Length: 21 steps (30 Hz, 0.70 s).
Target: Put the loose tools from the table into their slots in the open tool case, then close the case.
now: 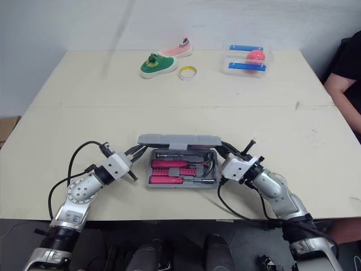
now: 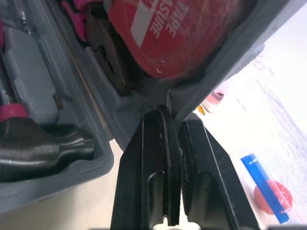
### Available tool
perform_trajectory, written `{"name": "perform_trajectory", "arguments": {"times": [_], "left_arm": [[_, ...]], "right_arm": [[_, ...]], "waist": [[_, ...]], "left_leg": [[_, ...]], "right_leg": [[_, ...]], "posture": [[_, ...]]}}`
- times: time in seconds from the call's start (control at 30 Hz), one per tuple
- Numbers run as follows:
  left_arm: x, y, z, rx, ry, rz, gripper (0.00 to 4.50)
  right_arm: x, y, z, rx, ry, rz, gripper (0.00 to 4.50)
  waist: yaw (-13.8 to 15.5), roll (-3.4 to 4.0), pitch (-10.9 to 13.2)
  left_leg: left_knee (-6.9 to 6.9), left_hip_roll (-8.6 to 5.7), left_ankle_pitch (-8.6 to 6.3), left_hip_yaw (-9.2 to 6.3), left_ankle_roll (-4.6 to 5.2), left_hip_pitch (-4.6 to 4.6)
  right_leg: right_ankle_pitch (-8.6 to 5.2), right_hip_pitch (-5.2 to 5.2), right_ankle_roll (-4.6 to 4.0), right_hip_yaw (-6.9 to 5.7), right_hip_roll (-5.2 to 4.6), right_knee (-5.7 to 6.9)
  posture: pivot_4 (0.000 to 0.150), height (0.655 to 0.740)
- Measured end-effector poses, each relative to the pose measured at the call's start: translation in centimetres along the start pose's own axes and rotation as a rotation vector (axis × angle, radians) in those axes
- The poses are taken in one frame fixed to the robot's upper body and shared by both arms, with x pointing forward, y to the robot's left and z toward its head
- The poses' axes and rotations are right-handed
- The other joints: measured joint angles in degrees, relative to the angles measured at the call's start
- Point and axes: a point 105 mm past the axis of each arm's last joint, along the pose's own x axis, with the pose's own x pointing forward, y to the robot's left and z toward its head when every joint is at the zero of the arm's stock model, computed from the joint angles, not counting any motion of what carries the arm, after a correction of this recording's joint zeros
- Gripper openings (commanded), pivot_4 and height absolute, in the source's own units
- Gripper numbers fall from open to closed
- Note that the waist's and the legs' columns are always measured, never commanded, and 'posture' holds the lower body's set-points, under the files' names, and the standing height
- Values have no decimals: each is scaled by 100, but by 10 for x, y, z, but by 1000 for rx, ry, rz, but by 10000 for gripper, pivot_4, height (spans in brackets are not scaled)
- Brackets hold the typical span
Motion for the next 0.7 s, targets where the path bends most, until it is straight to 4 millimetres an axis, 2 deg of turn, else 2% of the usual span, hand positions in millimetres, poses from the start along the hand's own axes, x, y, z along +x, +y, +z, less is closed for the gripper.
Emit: {"name": "perform_trajectory", "arguments": {"times": [0.07, 0.13, 0.23, 0.33, 0.4, 0.43, 0.53, 0.7], "left_arm": [[-19, 10, -12, 30, 70, 5, 22467], [-40, 16, -24, 33, 146, -10, 32011], [-71, 20, -39, -75, 246, -26, 32011], [-101, 30, -49, -179, 335, -28, 32011], [-107, 46, -45, -225, 334, -5, 32011], [-102, 50, -38, -237, 308, -8, 32011], [-84, 56, -22, -254, 244, -28, 23594], [-59, 51, -12, -327, 203, -79, 535]], "right_arm": [[-18, 6, -18, -30, 83, 67, 22408], [-28, 6, -22, -49, 111, 87, 32790], [-47, -5, -29, -43, 160, 97, 32790], [-73, -9, -34, 58, 223, 132, 32790], [-83, -15, -32, 154, 233, 141, 32790], [-86, -18, -29, 209, 230, 145, 32790], [-92, -14, -15, 348, 216, 232, 24025], [-96, 4, 7, 568, 191, 380, 0]], "waist": [[6, -1, 1], [-7, 0, 0], [-18, 0, 0], [-1, -2, 2], [18, -2, 4], [24, -2, 4], [50, -2, 3], [67, -2, 4]], "left_leg": [[2, 0, -2, -3, 4, -1], [1, 0, -7, -2, 7, 1], [0, 5, -20, -3, 1, 12], [-1, 9, -23, -10, -1, 12], [8, 9, -23, -38, 3, 14], [9, 4, -34, -53, 20, 19], [6, 0, -47, -73, 5, 19], [3, 2, -30, -77, 13, 14]], "right_leg": [[0, 3, 0, -5, -4, -2], [-1, 3, -1, -2, -7, -1], [-3, 14, -4, -2, -5, -4], [-7, 17, -11, -7, -4, -5], [-7, 46, -12, -12, -7, -13], [-6, 60, -12, -11, -18, -16], [-7, 68, -13, -15, -27, -20], [-10, 65, -19, -26, -17, -20]], "posture": [[1500, 7400], [1500, 7400], [1500, 7400], [1500, 7400], [1500, 7400], [1500, 7400], [1500, 7400], [1500, 7400]]}}
